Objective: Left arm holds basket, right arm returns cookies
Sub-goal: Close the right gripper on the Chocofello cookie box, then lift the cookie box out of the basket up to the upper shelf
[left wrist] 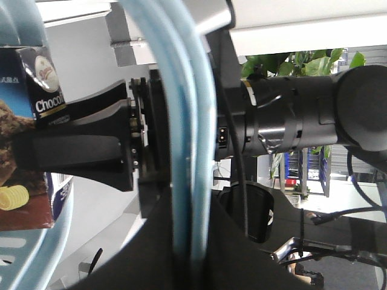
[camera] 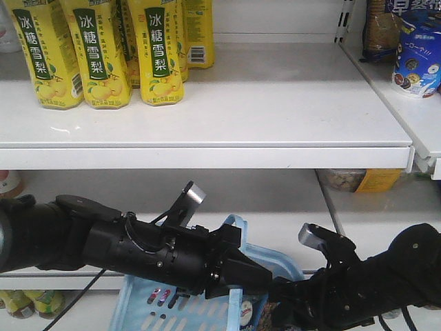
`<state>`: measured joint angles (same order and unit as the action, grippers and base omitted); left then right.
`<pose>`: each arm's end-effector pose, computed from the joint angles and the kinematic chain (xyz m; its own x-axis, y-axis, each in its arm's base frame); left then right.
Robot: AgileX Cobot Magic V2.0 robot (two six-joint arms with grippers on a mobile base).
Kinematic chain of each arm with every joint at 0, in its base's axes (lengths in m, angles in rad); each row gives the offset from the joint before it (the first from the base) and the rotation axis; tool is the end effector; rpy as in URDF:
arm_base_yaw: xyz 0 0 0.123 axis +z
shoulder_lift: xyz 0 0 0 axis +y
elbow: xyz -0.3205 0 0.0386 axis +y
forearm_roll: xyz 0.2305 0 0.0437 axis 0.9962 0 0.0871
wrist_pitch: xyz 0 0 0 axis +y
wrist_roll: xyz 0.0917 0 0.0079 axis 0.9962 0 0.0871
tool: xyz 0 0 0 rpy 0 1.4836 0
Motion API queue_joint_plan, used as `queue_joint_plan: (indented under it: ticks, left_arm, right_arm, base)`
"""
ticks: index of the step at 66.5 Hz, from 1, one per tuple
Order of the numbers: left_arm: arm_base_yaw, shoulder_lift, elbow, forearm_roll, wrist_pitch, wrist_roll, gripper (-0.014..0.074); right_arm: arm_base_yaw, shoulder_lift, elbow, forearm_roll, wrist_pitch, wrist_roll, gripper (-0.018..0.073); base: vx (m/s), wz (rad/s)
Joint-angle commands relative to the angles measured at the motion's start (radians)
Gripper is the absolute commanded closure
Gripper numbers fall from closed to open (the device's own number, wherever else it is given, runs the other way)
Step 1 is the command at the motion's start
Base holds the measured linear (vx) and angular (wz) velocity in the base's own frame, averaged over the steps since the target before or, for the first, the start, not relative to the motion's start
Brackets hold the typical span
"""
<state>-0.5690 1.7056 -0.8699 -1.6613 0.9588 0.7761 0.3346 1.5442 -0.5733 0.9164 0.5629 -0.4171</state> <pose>0.2221 -0.2312 0.2628 -0.9934 0.0755 -0.0865 0.1068 0.3309 -0.9376 0.1973 0.1099 0.1997 -0.9912 0.0438 -0.1252 -0.0241 0.8686 0.4950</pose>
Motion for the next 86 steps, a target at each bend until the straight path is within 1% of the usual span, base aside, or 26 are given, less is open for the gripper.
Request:
queue_joint_plan:
  ticks: [1,12,25,33,43,52,62,74,81,86]
  left_arm:
    - [0.000,-0.048,-0.027,-0.072,0.064,0.017,0.0603]
    - [0.000,-0.048,-0.027,-0.072,0.064,0.017,0.0603]
    - [0.000,-0.048,-0.027,-0.072,0.064,0.017,0.0603]
    - [0.000,-0.048,-0.027,-0.072,0.064,0.017,0.0603]
    - [0.000,-0.048,-0.027,-0.072,0.064,0.017,0.0603]
    - [0.000,-0.048,-0.027,-0.072,0.064,0.017,0.0603]
    - [0.000,-0.048,-0.027,-0.072,0.064,0.017,0.0603]
    - [0.000,-0.048,-0.027,-0.072,0.064,0.017,0.0603]
    - [0.000,-0.048,-0.027,-0.072,0.064,0.017,0.0603]
    - [0.000,-0.048,-0.027,-0.072,0.064,0.017,0.0603]
  right_arm:
    - [-0.001,-0.082,-0.016,-0.001,-0.003,-0.008,0.0326]
    - [-0.002,-0.195,-0.016,-0.032,0.001,0.040,0.0323]
    - [-0.002,-0.320,-0.016,-0.118,0.011,0.114,0.0320]
    - [-0.002,-0.408,-0.016,-0.213,0.017,0.185,0.0319]
    - [-0.002,-0.510,-0.016,-0.345,0.048,0.311,0.0316]
    - [-0.002,-0.623,-0.016,-0.425,0.071,0.387,0.0314]
    - [-0.002,-0.753,-0.016,-0.473,0.092,0.455,0.0314]
    - [-0.002,-0.908,-0.020,-0.486,0.137,0.513,0.0314]
    - [-0.002,-0.977,-0.069,-0.500,0.198,0.515,0.0314]
    - [-0.002,-1.020,-0.135,-0.533,0.256,0.514,0.0314]
  base:
    - [0.00,0.00]
    - [0.00,0.00]
    - [0.00,0.00]
    - [0.00,0.00]
    - [0.00,0.00]
    - [0.00,0.00]
    - [0.00,0.00]
    - [0.00,0.00]
    - [0.00,0.00]
    - [0.00,0.00]
